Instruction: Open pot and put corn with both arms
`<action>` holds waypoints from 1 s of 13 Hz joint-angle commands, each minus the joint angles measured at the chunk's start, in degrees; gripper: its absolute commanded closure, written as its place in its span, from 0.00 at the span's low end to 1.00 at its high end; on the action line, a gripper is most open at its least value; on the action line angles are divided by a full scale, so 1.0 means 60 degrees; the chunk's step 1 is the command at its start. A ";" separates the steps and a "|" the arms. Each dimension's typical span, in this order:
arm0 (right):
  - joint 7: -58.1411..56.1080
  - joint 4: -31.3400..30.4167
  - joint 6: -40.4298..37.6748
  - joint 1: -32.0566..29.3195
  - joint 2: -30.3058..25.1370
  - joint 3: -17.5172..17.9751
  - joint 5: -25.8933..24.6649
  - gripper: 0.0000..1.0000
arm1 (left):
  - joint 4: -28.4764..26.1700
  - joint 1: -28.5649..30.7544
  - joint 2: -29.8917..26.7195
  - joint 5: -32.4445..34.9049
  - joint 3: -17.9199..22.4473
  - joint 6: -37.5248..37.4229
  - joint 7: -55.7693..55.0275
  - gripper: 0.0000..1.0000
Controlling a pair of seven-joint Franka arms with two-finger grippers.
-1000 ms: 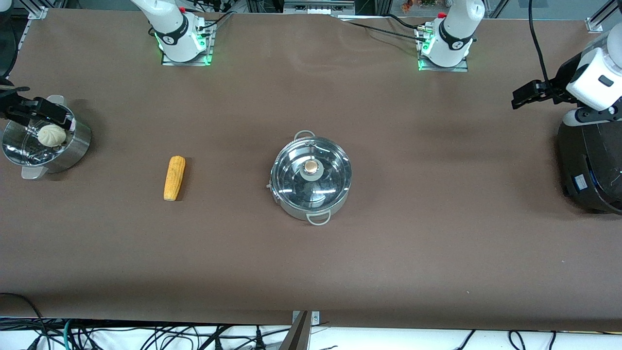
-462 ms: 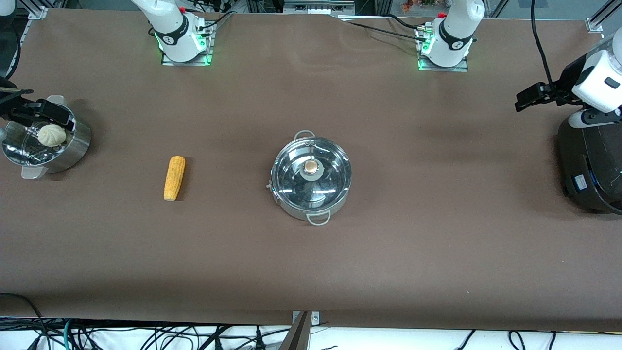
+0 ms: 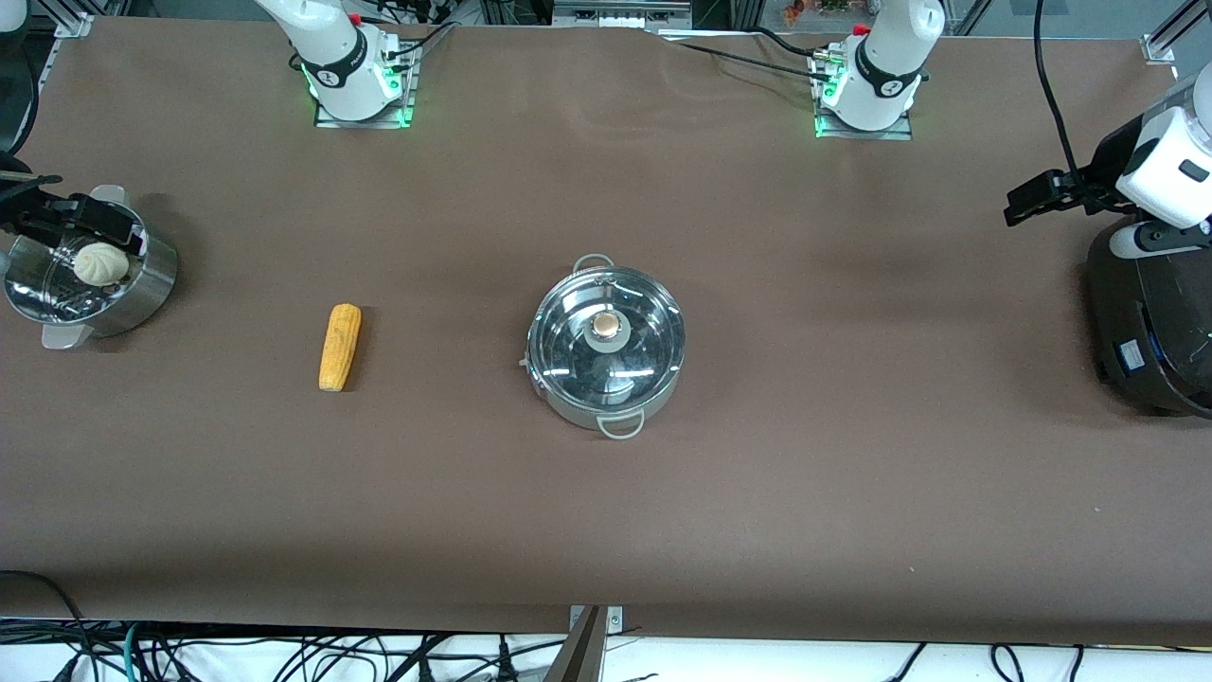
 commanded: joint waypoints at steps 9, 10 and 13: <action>0.0024 -0.0086 0.0116 0.0036 0.0718 0.0110 -0.0251 0.00 | 0.0350 -0.0485 0.0896 -0.0646 -0.1247 0.1091 -0.2399 0.00; 0.0096 -0.0173 0.0130 0.0021 0.1100 0.0110 -0.0251 0.00 | 0.0527 -0.0718 0.1217 -0.0661 -0.1409 0.1136 -0.2926 0.00; 0.0330 -0.0246 0.0611 0.0035 0.2054 0.0110 -0.0163 0.00 | 0.1171 -0.1465 0.2154 -0.0661 -0.1908 0.2085 -0.4712 0.00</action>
